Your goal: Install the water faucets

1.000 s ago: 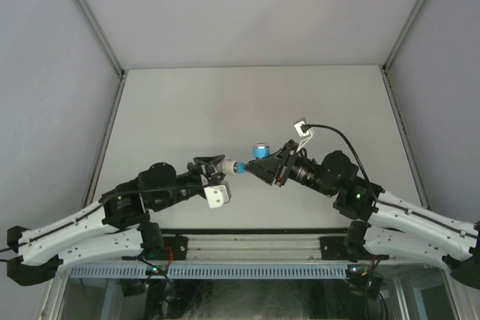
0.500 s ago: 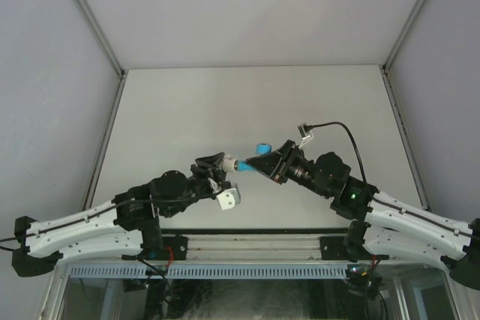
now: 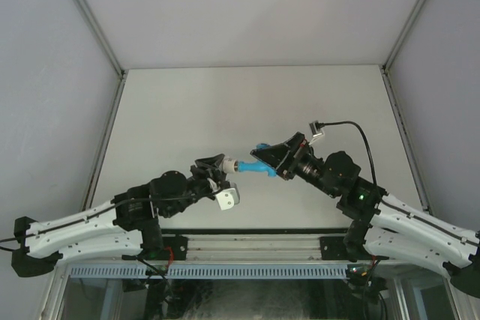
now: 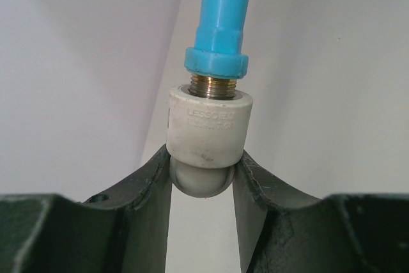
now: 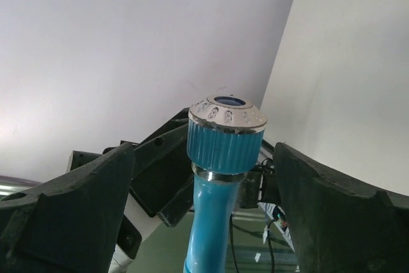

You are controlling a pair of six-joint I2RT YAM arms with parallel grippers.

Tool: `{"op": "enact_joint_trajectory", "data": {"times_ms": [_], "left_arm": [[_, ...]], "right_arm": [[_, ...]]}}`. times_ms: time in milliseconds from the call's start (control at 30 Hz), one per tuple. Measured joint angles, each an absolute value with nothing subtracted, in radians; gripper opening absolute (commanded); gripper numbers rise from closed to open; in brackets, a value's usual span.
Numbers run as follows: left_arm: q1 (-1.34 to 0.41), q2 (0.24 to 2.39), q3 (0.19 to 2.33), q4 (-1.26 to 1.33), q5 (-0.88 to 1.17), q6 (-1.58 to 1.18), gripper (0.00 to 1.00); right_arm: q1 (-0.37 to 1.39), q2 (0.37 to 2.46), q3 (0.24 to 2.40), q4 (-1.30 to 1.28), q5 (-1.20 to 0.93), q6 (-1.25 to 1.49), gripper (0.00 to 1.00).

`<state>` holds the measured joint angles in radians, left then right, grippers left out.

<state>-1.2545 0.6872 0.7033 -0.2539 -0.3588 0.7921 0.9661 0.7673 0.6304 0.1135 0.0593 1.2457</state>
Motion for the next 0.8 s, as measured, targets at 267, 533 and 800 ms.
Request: {"op": "enact_joint_trajectory", "data": {"times_ms": [267, 533, 800], "left_arm": [[-1.212, 0.677, 0.719, -0.336, -0.263, 0.724, 0.00], [-1.144, 0.677, 0.781, -0.444, -0.136, 0.668, 0.00], [-1.018, 0.710, 0.854, -0.574, 0.072, 0.628, 0.00]], "right_arm": [[0.955, 0.716, 0.630, 0.044, 0.089, 1.018, 0.92], [0.942, 0.625, 0.630, 0.048, -0.030, 0.578, 0.92], [0.949, 0.462, 0.570, -0.046, -0.242, -0.199, 0.88]]}}
